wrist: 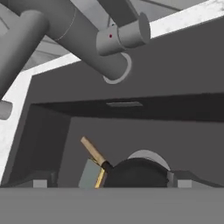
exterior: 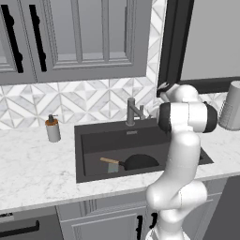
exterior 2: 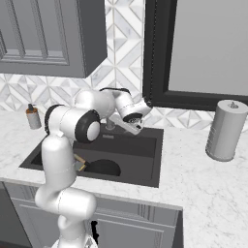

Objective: Pick the pan and sponge and place them into the sink. Then turn on the water.

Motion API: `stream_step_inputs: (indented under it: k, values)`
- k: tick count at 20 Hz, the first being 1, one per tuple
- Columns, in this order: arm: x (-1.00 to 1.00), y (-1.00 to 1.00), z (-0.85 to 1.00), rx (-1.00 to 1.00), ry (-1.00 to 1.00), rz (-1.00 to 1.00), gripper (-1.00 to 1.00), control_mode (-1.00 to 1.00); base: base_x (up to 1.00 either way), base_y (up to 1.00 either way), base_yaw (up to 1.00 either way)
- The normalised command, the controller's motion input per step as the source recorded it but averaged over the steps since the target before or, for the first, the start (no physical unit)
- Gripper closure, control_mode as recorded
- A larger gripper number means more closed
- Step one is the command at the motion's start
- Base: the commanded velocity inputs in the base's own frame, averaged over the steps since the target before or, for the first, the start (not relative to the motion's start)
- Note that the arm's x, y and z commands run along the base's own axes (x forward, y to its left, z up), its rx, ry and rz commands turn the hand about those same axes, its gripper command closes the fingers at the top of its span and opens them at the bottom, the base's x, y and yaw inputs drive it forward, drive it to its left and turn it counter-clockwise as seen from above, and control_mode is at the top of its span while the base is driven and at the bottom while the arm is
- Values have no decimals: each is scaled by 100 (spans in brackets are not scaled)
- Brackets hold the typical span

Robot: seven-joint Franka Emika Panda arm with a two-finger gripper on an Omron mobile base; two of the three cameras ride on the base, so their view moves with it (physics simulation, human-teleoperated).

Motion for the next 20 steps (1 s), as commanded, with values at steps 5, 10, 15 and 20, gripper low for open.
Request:
stream_step_inputs:
  k: [5, 10, 15, 20]
  values:
    - [41, 0, 0, 0, -1, 0, -100, -100, 0, 0, 0]
    - [49, 0, 0, 3, 1, 0, -100, -100, 0, 0, 0]
    - [41, -1, 0, 1, 8, 0, -100, -100, 0, 0, 0]
    - [15, 0, 0, 3, 2, 0, -100, -100, 0, 0, 0]
